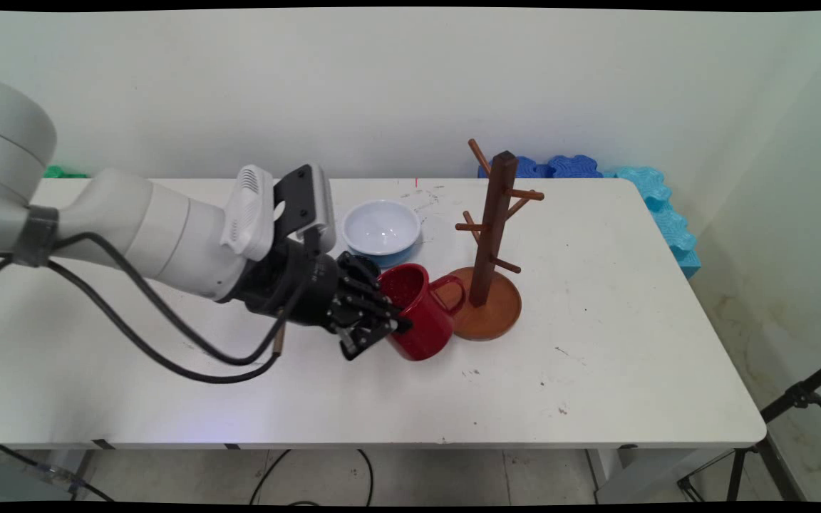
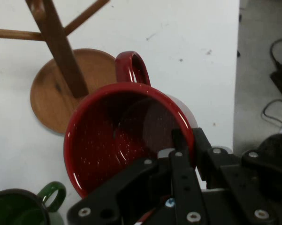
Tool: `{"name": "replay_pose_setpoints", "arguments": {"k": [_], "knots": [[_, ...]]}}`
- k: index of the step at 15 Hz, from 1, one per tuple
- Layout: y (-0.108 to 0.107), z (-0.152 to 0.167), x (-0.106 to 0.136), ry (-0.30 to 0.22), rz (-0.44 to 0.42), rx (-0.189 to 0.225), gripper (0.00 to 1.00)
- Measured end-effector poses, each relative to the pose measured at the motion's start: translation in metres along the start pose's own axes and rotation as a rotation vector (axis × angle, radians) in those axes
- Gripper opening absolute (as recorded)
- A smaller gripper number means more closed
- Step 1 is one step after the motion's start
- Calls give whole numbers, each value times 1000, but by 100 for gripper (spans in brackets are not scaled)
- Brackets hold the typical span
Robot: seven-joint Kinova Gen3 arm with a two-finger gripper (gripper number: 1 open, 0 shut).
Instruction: Place the picked object on the table
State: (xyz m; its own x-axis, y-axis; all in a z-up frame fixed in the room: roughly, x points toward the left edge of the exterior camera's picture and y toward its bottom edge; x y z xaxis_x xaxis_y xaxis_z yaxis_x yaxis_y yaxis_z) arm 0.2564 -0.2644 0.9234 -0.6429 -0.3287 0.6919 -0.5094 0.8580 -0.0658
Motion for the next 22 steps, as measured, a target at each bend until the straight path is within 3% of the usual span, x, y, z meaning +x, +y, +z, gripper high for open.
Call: {"name": "replay_pose_setpoints", "arguments": {"k": [8, 13, 18, 22], "knots": [[-5, -15, -17, -38, 170, -34, 0], [-10, -18, -29, -90, 256, -27, 0], [-16, -15, -37, -142, 255, -1, 0], [-18, -6, -40, -197, 198, 22, 0]]}}
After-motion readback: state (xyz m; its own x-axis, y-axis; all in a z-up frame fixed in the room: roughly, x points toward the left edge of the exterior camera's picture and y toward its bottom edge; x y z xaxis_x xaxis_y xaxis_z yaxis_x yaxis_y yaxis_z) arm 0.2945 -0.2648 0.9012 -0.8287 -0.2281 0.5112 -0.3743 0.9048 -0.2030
